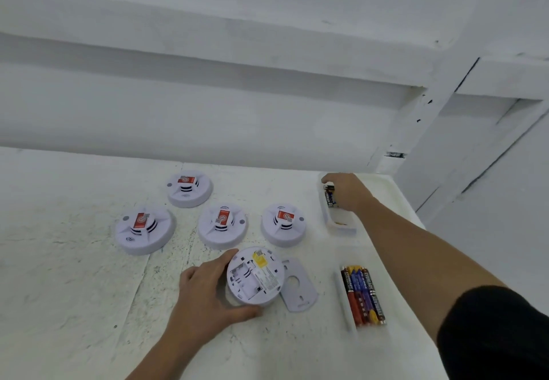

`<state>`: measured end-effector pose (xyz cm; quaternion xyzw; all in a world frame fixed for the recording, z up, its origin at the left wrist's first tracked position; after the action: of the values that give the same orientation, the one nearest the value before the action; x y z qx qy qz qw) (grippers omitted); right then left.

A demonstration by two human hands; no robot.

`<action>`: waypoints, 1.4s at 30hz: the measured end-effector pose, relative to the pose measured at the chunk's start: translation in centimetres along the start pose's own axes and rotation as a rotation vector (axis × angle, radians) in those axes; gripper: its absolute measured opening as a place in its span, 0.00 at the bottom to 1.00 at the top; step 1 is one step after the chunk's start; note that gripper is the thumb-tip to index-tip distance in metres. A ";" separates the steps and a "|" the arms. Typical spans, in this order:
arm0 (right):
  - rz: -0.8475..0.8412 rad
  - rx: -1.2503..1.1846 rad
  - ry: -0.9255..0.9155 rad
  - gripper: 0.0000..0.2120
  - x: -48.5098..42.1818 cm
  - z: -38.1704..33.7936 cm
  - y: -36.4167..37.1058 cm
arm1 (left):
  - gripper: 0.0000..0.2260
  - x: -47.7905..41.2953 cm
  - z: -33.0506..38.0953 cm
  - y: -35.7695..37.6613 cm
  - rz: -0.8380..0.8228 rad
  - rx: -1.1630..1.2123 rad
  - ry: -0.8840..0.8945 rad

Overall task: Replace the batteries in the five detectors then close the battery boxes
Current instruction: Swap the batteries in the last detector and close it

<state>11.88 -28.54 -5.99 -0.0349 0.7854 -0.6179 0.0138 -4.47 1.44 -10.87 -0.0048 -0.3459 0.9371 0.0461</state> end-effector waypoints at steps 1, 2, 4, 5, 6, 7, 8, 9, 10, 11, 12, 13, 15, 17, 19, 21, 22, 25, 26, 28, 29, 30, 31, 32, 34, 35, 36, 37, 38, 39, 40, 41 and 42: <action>0.000 0.027 0.005 0.23 -0.2 0.3 0.3 | 0.39 0.0 -0.1 0.0 0.002 0.003 -0.006; -0.001 0.044 0.012 0.22 -0.4 0.8 0.6 | 0.39 0.0 0.0 -0.1 0.006 0.011 -0.007; 0.004 0.053 0.007 0.21 -0.6 1.4 1.0 | 0.40 0.1 0.4 -0.3 0.021 0.022 0.001; 0.015 0.054 0.001 0.19 -0.6 1.5 1.1 | 0.41 0.1 0.5 -0.3 0.023 0.021 0.000; 0.032 0.054 0.002 0.17 -0.6 1.6 1.1 | 0.42 0.1 0.6 -0.3 0.022 0.016 -0.001; 0.047 0.049 0.009 0.15 -0.6 1.7 0.9 | 0.43 0.1 0.5 -0.2 0.017 0.010 -0.007; 0.065 0.024 0.022 0.14 -0.5 1.7 0.7 | 0.43 0.1 0.3 -0.1 0.010 0.004 -0.013; 0.089 -0.034 0.039 0.13 -0.5 2.0 0.5 | 0.43 0.1 0.2 0.0 0.006 -0.003 -0.017; 0.126 -0.121 0.057 0.12 -0.6 2.3 0.1 | 0.43 0.1 0.1 0.1 0.004 -0.010 -0.018; 0.172 -0.235 0.084 0.11 -0.6 2.6 -0.4 | 0.44 0.1 0.1 0.1 0.002 -0.015 -0.018; 0.223 -0.390 0.129 0.10 -0.5 3.1 -1.0 | 0.44 0.1 0.2 0.1 0.008 -0.011 -0.018; 0.267 -0.602 0.192 0.10 -0.1 3.5 -1.3 | 0.44 0.2 0.3 0.0 0.013 -0.002 -0.021; 0.304 -1.076 0.303 0.07 1.0 3.4 -1.3 | 0.44 0.2 0.6 -0.2 0.018 0.007 -0.026; 0.285 -1.400 0.327 0.05 2.1 1.8 -1.5 | 0.44 0.1 0.6 -0.3 0.015 0.009 -0.025; 0.221 -1.574 0.299 0.04 3.3 -0.3 -1.7 | 0.44 0.2 0.7 -0.3 0.018 0.014 -0.030; 0.172 -1.664 0.278 0.03 4.6 -2.3 -1.8 | 0.43 0.3 0.9 -0.3 0.024 0.013 -0.025; 0.158 -1.692 0.273 0.02 5.3 -3.1 -1.8 | 0.43 0.3 0.9 -0.2 0.022 0.011 -0.025; 0.089 -1.704 0.245 0.04 7.8 -6.3 -1.3 | 0.44 0.3 0.5 0.0 0.016 -0.011 -0.032; 0.050 -1.680 0.230 0.05 8.7 -7.5 -0.9 | 0.44 0.3 0.4 0.1 0.015 -0.011 -0.033; -0.035 -1.570 0.201 0.07 10.7 -9.8 0.4 | 0.44 0.3 0.2 0.2 0.010 0.000 -0.033; -0.067 -1.490 0.176 0.07 11.6 -10.9 1.1 | 0.44 0.3 0.2 0.2 0.009 0.004 -0.031; -0.086 -1.406 0.148 0.08 12.4 -12.0 1.8 | 0.45 0.3 0.0 0.2 0.003 0.004 -0.031; -0.090 -1.312 0.118 0.08 13.1 -12.8 2.5 | 0.45 0.2 0.0 0.2 -0.003 0.003 -0.029; -0.083 -1.203 0.084 0.08 13.8 -13.5 3.1 | 0.45 0.1 0.0 0.3 -0.009 0.005 -0.026; -0.048 -0.997 0.029 0.08 15.1 -14.6 4.3 | 0.41 0.0 0.0 0.3 -0.013 0.014 -0.012; -0.016 -0.928 0.015 0.08 15.7 -15.0 4.7 | 0.40 0.0 0.1 0.2 -0.012 0.017 -0.003; 0.024 -0.879 0.004 0.09 16.2 -15.2 4.9 | 0.39 0.0 0.2 0.2 -0.009 0.021 0.002; 0.067 -0.843 -0.009 0.09 16.7 -15.5 5.0 | 0.39 -0.1 0.2 0.1 -0.007 0.021 0.006; 0.107 -0.814 -0.028 0.09 17.0 -15.7 5.0 | 0.39 -0.1 0.3 0.1 -0.007 0.023 0.012; 0.140 -0.779 -0.053 0.08 17.4 -16.0 5.2 | 0.38 -0.1 0.2 0.1 -0.015 0.027 0.017; 0.168 -0.732 -0.083 0.07 17.7 -16.3 5.3 | 0.37 -0.2 0.2 0.2 -0.022 0.028 0.024; 0.192 -0.676 -0.109 0.06 17.9 -16.6 5.5 | 0.37 -0.2 0.2 0.2 -0.028 0.025 0.030; 0.213 -0.627 -0.127 0.05 18.1 -16.8 5.7 | 0.37 -0.3 0.2 0.3 -0.038 0.016 0.037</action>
<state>-7.50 -12.17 -7.18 0.0065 0.9341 -0.3378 0.1157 -4.23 1.10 -10.89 -0.0153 -0.3375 0.9385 0.0705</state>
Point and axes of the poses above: each hand's wrist, its own x-axis away from the middle knuckle, its own y-axis out of the palm, z = x × y, the point moved 10 cm from there along -x, towards the middle knuckle, and after that the axes turned 8 degrees about -y, right-handed, at the moved point
